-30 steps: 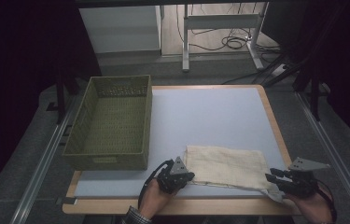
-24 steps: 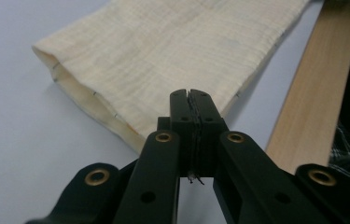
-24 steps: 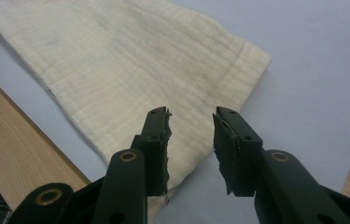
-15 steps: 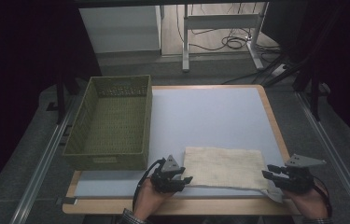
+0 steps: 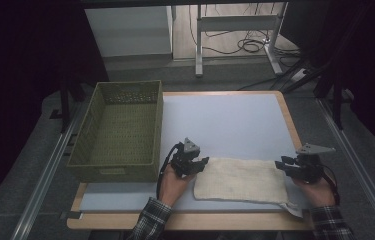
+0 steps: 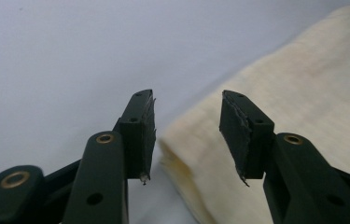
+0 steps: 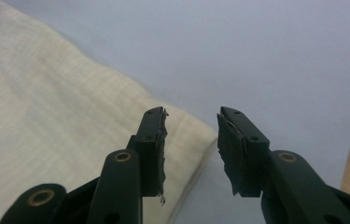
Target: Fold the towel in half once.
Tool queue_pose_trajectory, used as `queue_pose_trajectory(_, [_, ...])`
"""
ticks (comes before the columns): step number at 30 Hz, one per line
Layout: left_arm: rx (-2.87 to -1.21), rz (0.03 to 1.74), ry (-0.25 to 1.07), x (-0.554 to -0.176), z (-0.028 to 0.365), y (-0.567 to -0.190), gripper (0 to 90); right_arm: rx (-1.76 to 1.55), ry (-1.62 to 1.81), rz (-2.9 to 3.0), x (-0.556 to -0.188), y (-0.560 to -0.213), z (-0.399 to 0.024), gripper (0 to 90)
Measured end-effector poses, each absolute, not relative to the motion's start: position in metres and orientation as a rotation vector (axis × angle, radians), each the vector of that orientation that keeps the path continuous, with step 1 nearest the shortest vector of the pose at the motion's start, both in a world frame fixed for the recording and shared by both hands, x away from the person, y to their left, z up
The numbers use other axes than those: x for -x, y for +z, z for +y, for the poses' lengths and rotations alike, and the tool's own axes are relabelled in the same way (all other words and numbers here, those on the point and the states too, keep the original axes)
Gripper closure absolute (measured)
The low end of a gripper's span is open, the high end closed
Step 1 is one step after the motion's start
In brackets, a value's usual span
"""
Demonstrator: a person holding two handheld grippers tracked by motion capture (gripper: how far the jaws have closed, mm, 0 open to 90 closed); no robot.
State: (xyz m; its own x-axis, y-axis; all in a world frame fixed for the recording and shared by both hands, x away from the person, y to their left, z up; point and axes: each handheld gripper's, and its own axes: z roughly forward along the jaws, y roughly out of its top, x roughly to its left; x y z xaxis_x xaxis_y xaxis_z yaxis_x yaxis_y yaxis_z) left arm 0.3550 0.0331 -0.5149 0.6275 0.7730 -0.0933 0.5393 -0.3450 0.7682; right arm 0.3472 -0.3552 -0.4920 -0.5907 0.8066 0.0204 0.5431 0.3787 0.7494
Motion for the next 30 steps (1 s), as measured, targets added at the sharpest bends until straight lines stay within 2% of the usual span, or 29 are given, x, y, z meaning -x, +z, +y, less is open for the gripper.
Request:
queue_pose_trajectory(7, [-2.109,1.061,0.359,-0.368,0.029,-0.536,50.4,-1.212,0.969,2.34,-0.364,-0.512,-0.354,63.7])
queue_pose_trajectory(9, [-2.084,1.055,0.342,-0.366,0.031,-0.537,56.4,-1.2,0.993,2.362,-0.364,-0.514,-0.353,74.9])
queue_pose_trajectory(11, [-2.076,1.048,0.29,-0.367,0.035,-0.537,69.2,-1.193,1.009,2.39,-0.363,-0.514,-0.352,85.0])
queue_pose_trajectory(12, [-2.069,1.036,0.223,-0.368,0.036,-0.537,79.4,-1.193,0.998,2.394,-0.363,-0.513,-0.35,86.1])
queue_pose_trajectory(13, [-2.067,1.037,0.222,-0.368,0.037,-0.537,84.2,-1.188,0.975,2.404,-0.363,-0.511,-0.348,86.5])
queue_pose_trajectory(14, [-2.072,1.027,0.235,-0.367,0.037,-0.536,85.2,-1.185,0.957,2.408,-0.364,-0.51,-0.347,86.6])
queue_pose_trajectory(27, [-2.022,0.993,0.283,-0.332,0.05,-0.529,84.3,-1.133,0.996,2.371,-0.422,-0.5,-0.329,85.6])
queue_pose_trajectory(30, [-2.028,0.996,0.301,-0.332,0.053,-0.53,80.0,-1.114,0.984,2.396,-0.431,-0.505,-0.322,84.7])
